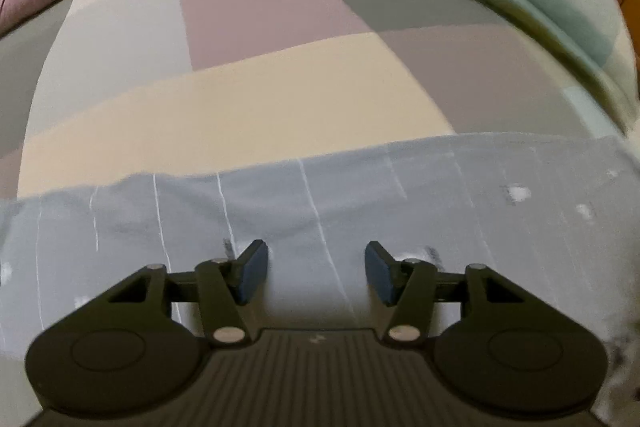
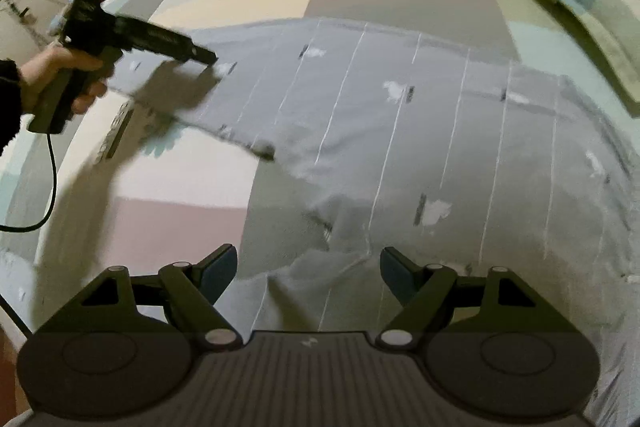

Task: Fold clothes

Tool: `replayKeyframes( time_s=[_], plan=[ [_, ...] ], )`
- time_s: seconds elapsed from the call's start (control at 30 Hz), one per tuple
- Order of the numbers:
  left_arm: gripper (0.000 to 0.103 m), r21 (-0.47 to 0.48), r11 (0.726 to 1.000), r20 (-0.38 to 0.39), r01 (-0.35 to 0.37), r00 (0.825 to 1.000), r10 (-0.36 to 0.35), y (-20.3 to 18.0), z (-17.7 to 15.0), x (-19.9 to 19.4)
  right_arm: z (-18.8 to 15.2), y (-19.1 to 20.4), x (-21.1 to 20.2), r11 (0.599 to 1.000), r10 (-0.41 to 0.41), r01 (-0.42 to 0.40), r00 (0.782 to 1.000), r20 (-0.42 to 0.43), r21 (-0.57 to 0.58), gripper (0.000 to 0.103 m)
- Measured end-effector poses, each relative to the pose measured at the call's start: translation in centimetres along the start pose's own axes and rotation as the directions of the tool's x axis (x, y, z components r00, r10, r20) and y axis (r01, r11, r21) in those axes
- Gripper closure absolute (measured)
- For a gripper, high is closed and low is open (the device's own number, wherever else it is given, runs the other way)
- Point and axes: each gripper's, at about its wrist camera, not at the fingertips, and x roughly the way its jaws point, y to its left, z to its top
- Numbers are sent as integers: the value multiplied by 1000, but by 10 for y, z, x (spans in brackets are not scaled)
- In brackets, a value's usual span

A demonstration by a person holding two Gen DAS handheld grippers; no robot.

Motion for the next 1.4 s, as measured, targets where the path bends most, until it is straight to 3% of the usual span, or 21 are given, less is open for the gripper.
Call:
replayKeyframes(
  time_s=[0.13, 0.23, 0.3, 0.47, 0.57, 0.67, 0.8, 0.93, 1.17, 1.3, 1.4],
  plan=[
    [46, -27, 999, 21, -36, 999, 37, 28, 21, 16, 8, 5, -2, 999, -34, 35, 999, 29, -10, 20],
    [46, -15, 999, 41, -32, 999, 32, 37, 15, -4, 15, 13, -3, 997, -59, 60, 997, 40, -37, 20],
    [40, 9, 1000, 57, -29, 998, 28, 43, 7, -17, 20, 17, -5, 998, -58, 59, 997, 48, -37, 20],
    [38, 35, 997, 46, -65, 997, 64, 85, -16, -19, 36, 30, 1, 996, -64, 69, 995, 76, -57, 20],
    [40, 19, 985, 53, -171, 984, 170, 112, -8, -25, 45, 34, 7, 995, -63, 68, 995, 72, -68, 20],
    [41, -34, 985, 54, -171, 984, 172, 132, -1, -35, 49, 36, 12, 994, -73, 78, 995, 68, -76, 20],
    [38, -28, 990, 64, -135, 989, 137, 137, -10, -48, 53, 41, 16, 995, -70, 74, 996, 60, -66, 20],
    [37, -46, 983, 73, -175, 981, 178, 146, -24, -51, 57, 51, 20, 992, -66, 71, 996, 54, -100, 20],
    [33, -185, 963, 85, -198, 973, 216, 179, -7, -33, 59, 58, 32, 993, -77, 80, 996, 39, -90, 19],
    [33, -183, 967, 105, -179, 974, 200, 183, -15, -54, 57, 61, 29, 991, -98, 101, 994, 44, -91, 19],
    [31, -160, 965, 67, -210, 973, 222, 194, -29, -54, 51, 57, 25, 987, -138, 142, 989, 53, -80, 19]
  ],
)
